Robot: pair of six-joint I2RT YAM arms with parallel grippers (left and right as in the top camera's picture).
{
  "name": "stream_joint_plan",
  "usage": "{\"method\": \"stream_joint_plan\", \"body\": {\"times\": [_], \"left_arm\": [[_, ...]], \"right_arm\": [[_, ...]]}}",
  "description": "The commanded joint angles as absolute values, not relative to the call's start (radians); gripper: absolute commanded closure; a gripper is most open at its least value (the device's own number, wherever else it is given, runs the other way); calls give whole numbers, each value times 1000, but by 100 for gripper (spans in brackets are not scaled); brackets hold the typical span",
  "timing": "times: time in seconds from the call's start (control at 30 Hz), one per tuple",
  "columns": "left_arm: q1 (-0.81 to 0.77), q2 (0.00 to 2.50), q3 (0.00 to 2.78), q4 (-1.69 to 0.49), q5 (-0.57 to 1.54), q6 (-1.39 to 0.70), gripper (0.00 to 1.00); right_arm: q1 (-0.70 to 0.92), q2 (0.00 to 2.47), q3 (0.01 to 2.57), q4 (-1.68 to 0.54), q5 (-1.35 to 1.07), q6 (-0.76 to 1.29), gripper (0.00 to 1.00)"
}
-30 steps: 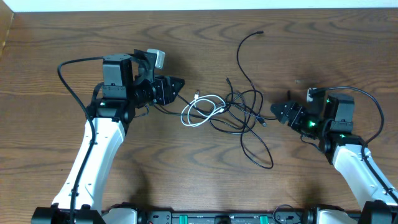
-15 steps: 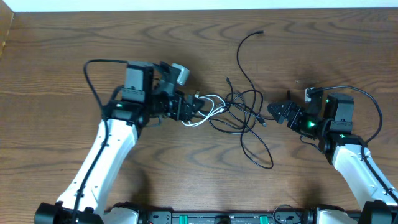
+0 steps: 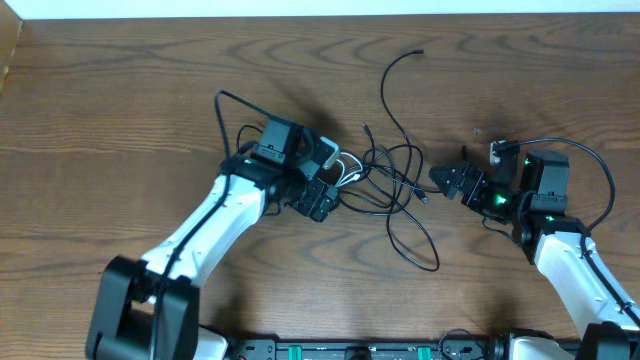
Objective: Untangle cables
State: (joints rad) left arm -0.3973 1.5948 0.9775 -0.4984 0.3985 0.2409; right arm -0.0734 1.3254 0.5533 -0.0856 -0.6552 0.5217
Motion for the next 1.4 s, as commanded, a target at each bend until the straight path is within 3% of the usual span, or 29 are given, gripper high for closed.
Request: {"method": "stream_joint_plan", "body": {"times": [0.0, 0.03, 0.1, 0.13, 0.43, 0.6, 0.8, 0.97, 1.13, 1.27, 1.37], "left_arm": [[-413, 1640, 965, -490, 343, 265, 16], [-418, 1644, 965, -484, 344, 265, 23], [-421, 1636, 967, -458, 356, 240, 79], [-421, 1627, 969, -445, 355, 213, 92], [-421, 1380, 1050, -315, 354, 117, 92], [-421, 1152, 1054, -115, 349, 118, 92], [-421, 981, 1054, 10, 210, 118, 92], [-421, 954, 1054, 58, 167, 118, 92], [-421, 956, 1054, 162, 167, 95, 92], [-421, 961, 1054, 251, 170, 2, 92], [-421, 962, 1053, 252, 172, -6, 92]], "right_arm": [[-70, 1325, 555, -85, -664, 508, 1], [-70, 1325, 555, -85, -664, 508, 1], [-70, 1325, 555, -86, -664, 508, 2], [-70, 1325, 555, -86, -664, 508, 3], [-70, 1325, 555, -89, -664, 507, 4], [-70, 1325, 555, -90, -664, 507, 4], [-70, 1325, 555, -90, -665, 507, 3], [-56, 1325, 555, -80, -693, 464, 1], [-12, 1325, 555, 31, -873, 307, 1], [129, 1325, 555, 223, -941, 223, 1], [212, 1325, 555, 290, -857, 204, 1]]}}
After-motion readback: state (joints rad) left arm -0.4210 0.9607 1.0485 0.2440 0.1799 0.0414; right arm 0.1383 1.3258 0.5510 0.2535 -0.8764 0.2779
